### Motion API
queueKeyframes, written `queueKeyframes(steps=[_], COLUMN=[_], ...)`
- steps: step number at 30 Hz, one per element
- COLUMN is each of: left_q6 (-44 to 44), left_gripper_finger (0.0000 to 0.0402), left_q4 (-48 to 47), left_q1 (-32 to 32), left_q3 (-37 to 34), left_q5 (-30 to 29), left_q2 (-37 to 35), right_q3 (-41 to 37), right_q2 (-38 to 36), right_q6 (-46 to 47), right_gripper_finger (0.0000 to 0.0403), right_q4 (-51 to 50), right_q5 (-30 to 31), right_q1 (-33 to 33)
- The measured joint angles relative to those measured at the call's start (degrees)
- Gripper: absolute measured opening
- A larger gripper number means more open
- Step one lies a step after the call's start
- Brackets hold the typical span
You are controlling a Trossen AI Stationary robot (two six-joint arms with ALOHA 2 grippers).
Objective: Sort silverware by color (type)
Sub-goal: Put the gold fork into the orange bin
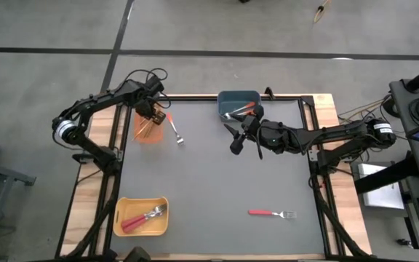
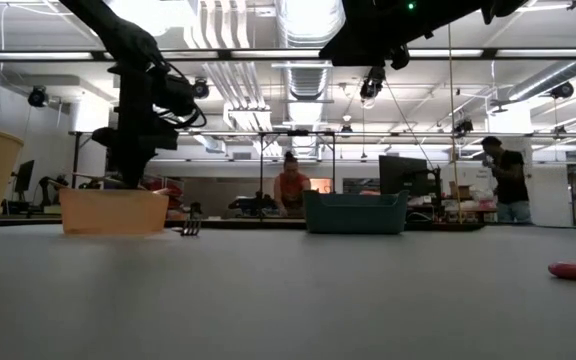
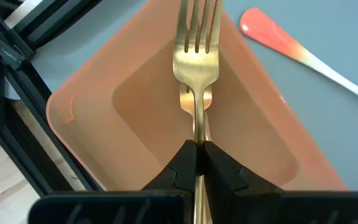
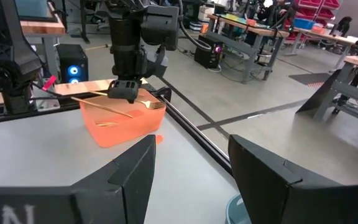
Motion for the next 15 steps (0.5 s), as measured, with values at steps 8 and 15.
queueKeyframes(steps=[8,15], left_q6=[0.0,0.39], left_gripper_finger=[0.0,0.0], left_q4=[0.44,0.58], left_q1=[0.0,0.0], left_q3=[-0.66,-1.85], left_q5=[0.02,0.02], left_q2=[0.0,0.0], right_q3=[0.0,0.0], right_q2=[0.0,0.0], right_q6=[-0.13,-0.44], right_gripper_finger=[0.0194,0.0194], right_q4=[-0.35,-0.37], right_q5=[0.0,0.0], right_q1=[0.02,0.0])
